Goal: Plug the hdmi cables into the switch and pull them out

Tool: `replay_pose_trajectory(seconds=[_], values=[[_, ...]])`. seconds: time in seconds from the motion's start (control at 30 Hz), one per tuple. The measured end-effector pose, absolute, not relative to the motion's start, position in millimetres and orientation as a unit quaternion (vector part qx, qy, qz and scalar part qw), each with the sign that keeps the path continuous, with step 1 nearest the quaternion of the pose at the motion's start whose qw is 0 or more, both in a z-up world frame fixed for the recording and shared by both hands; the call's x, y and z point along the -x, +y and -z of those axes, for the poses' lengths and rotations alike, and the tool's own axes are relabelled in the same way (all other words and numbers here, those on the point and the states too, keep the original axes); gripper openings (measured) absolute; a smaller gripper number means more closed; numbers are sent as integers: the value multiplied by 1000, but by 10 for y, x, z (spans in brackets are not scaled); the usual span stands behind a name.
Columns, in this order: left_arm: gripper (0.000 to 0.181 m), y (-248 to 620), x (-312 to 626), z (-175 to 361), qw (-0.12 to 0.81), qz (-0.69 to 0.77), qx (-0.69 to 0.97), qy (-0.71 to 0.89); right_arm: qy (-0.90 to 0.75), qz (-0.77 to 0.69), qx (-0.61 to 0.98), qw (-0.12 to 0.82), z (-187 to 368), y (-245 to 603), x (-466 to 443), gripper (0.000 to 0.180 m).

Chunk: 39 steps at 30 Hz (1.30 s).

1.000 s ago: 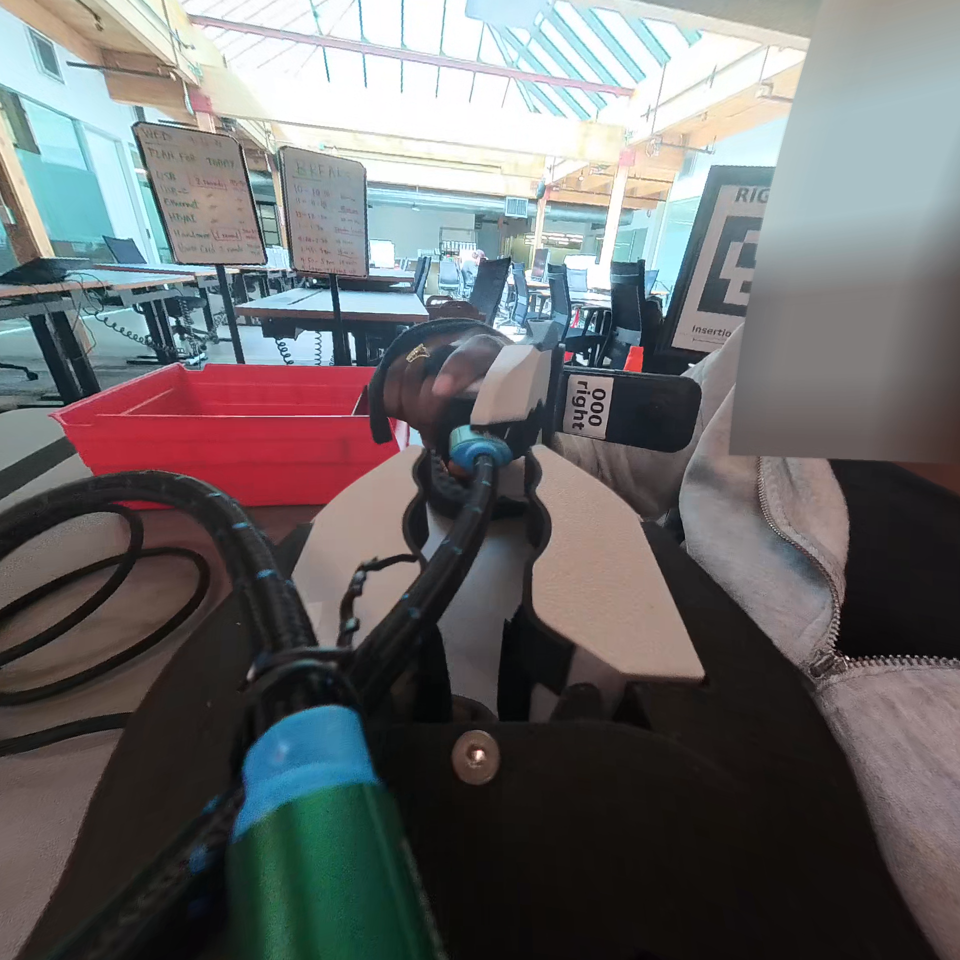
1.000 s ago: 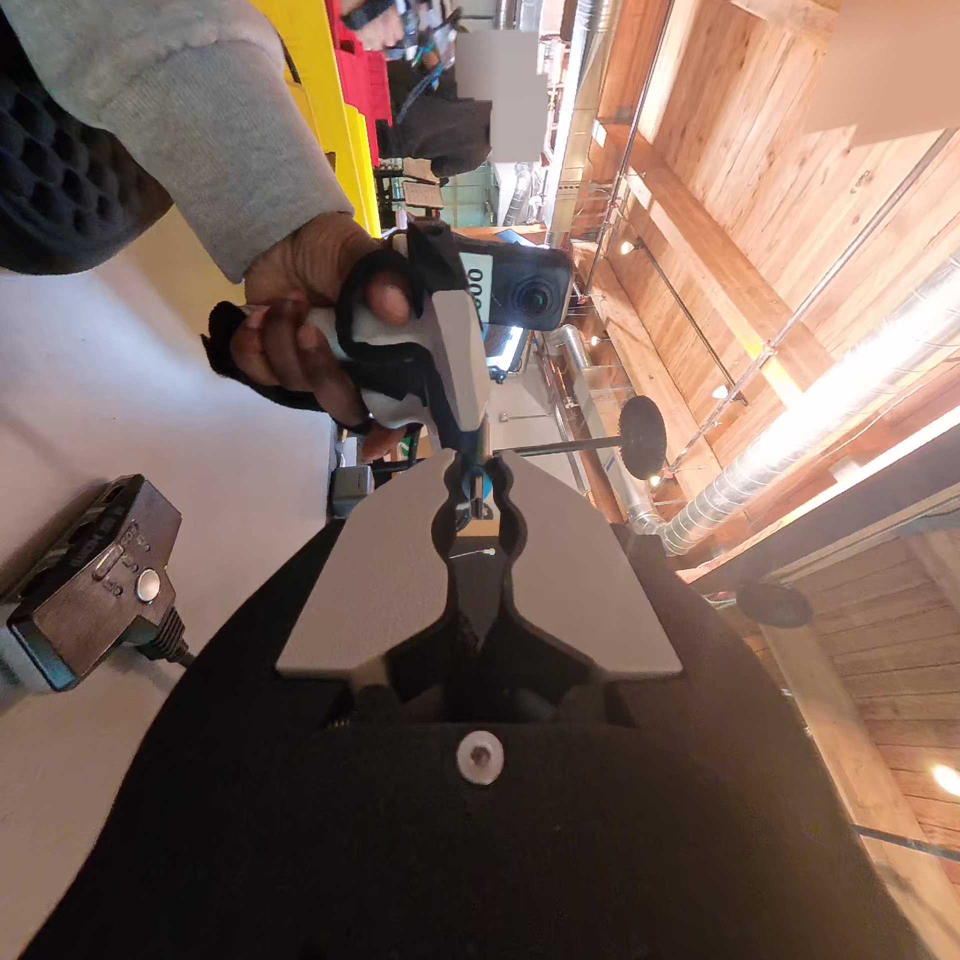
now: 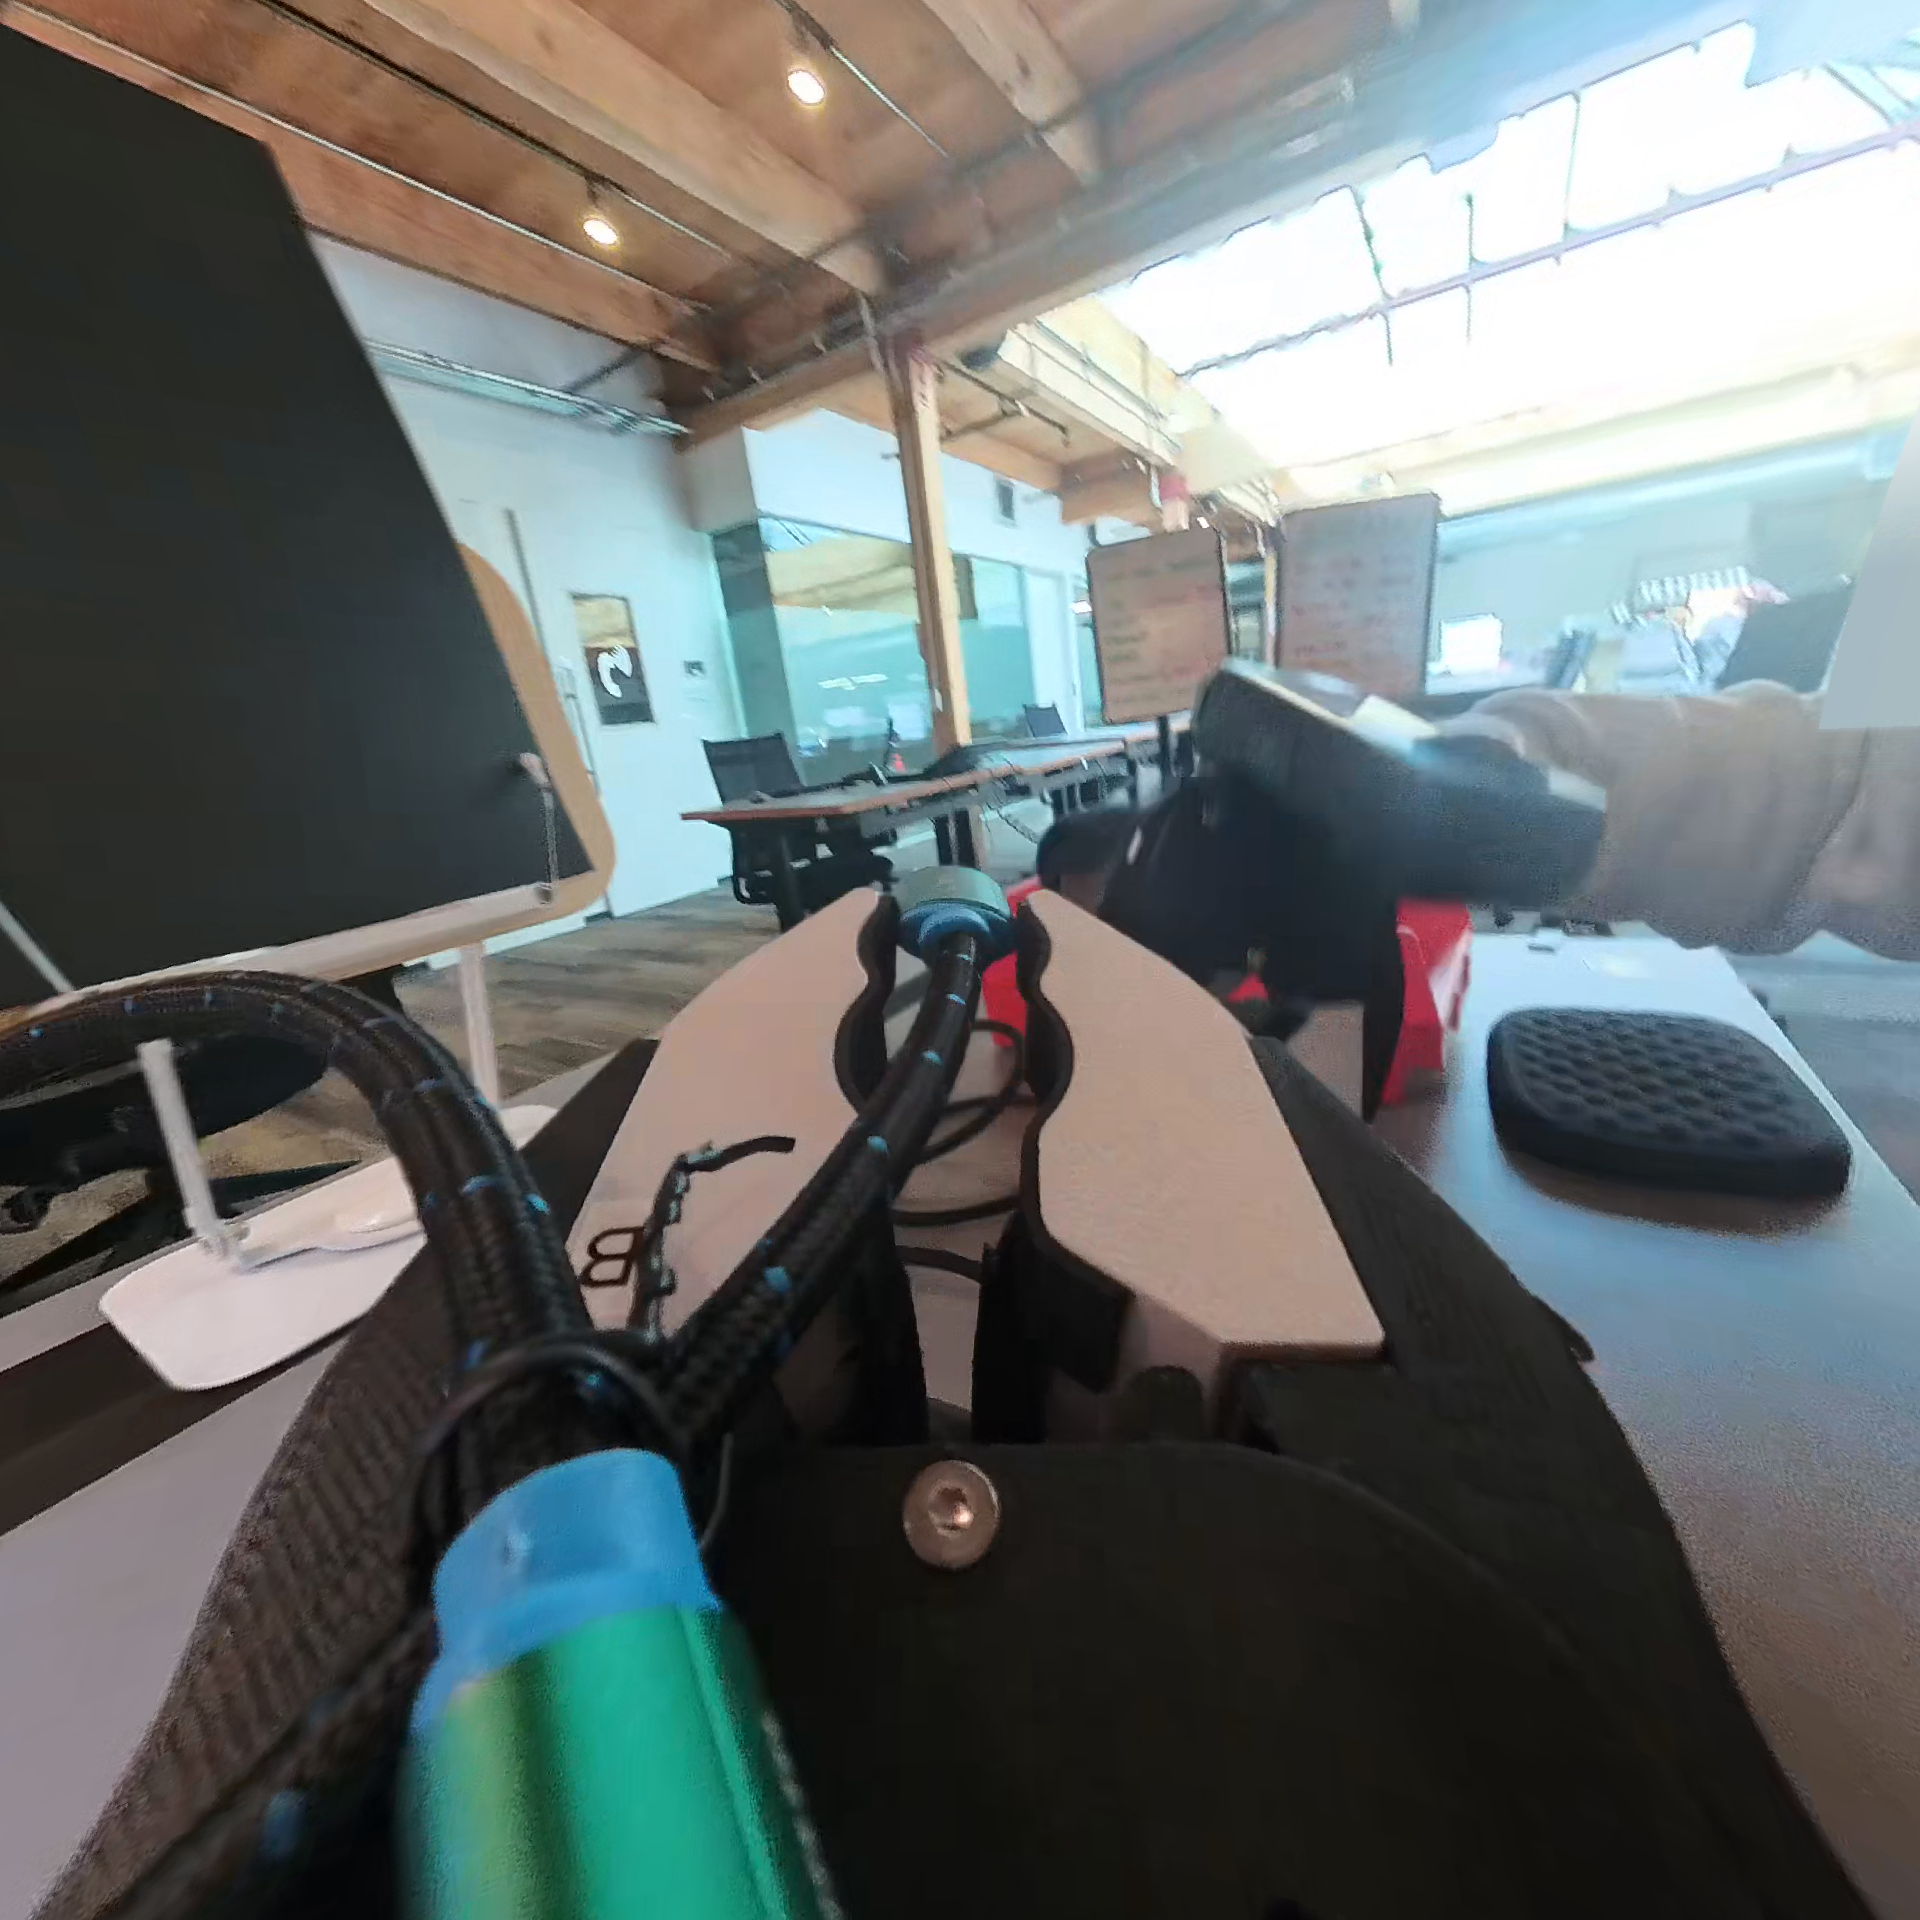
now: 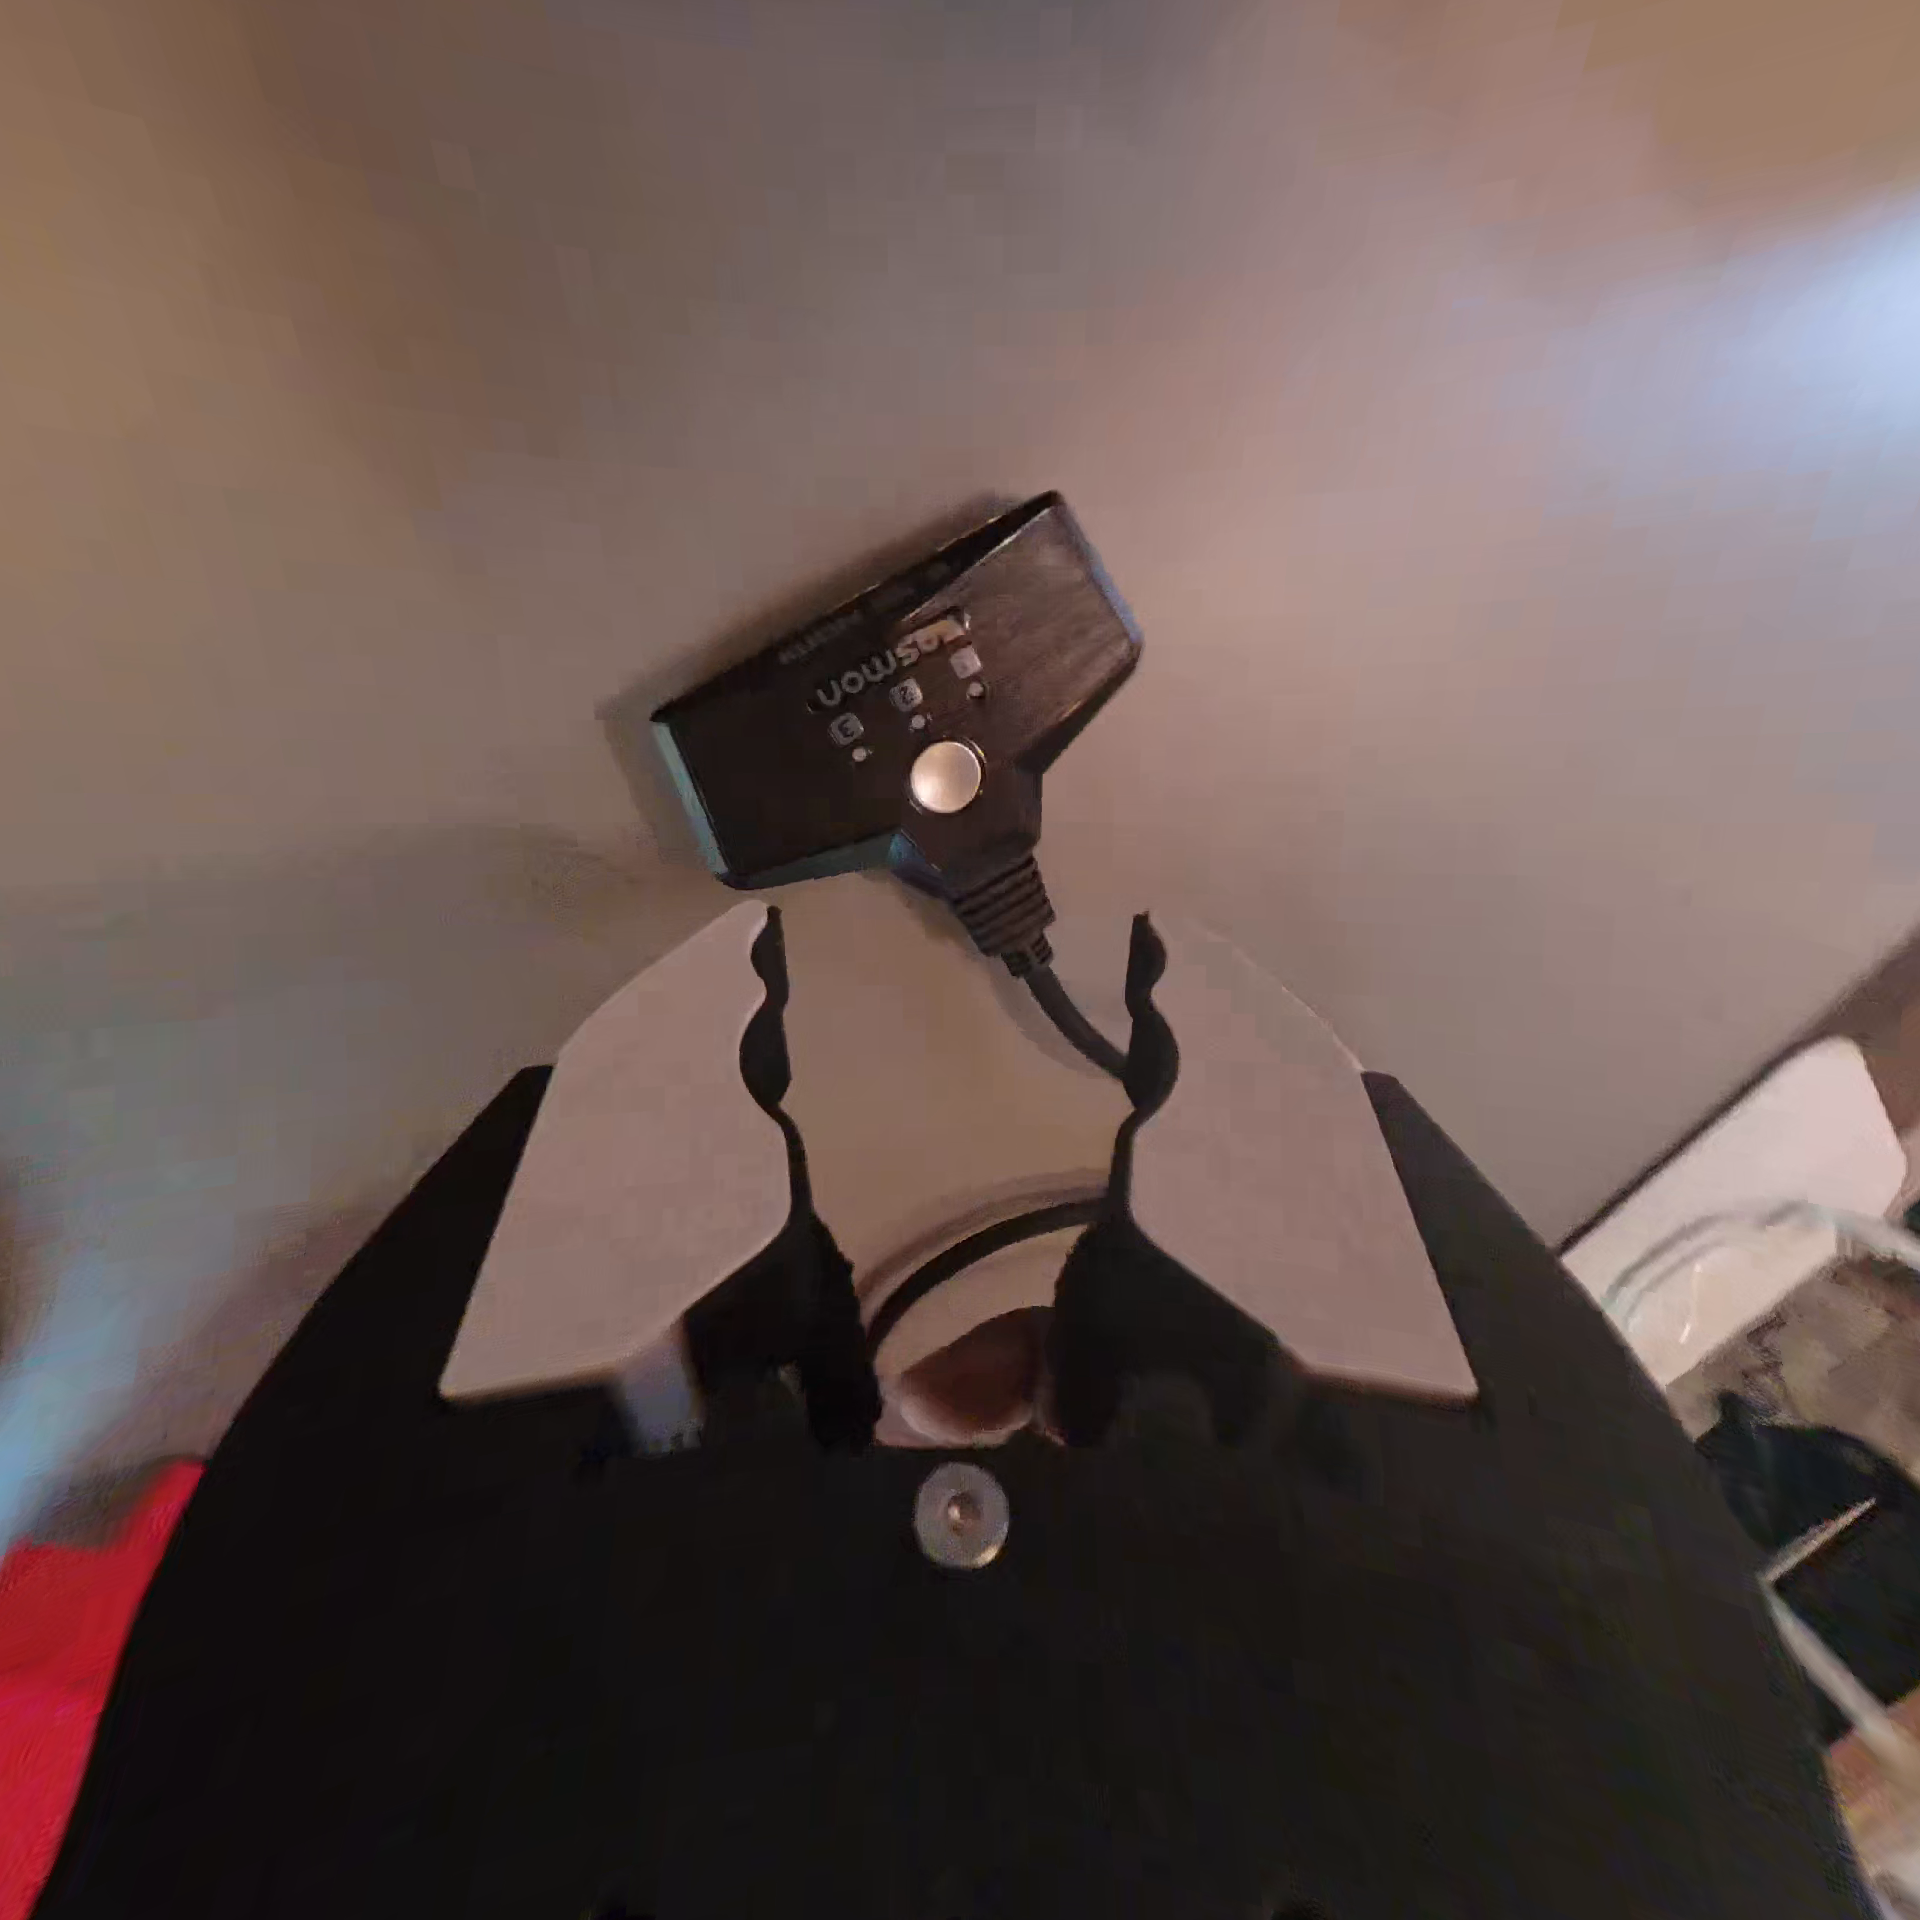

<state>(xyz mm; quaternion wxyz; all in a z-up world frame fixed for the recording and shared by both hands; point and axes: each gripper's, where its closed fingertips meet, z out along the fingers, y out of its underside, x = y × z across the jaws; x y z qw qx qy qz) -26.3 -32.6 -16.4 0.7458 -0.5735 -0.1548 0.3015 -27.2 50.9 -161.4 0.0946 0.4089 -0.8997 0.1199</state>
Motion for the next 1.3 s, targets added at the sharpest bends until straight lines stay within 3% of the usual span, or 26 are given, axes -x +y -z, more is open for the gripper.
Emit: replay_pose_trajectory(seconds=[0.3,0.37,0.53,0.67,1.0,1.13,1.3], values=[[21,-584,309,31,782,-289,519,-188,-866,22,-500,-18,2091,435,393,58],[21,-589,306,29,781,-291,520,-187,-860,15,-509,-23,2108,408,372,38],[20,-597,308,30,774,-301,525,-185,-949,-24,-308,-64,2091,434,140,36],[21,-586,310,34,773,-303,526,-185,-985,-36,-166,-19,2096,522,-17,36],[21,-473,262,72,761,-308,548,-162,-969,-216,-115,-22,1342,800,-517,33],[21,-416,227,83,753,-317,559,-145,-976,-195,-91,-17,1089,1261,-832,34],[21,-342,213,125,746,-315,571,-133,-994,-55,-66,66,1156,2193,-870,34]])
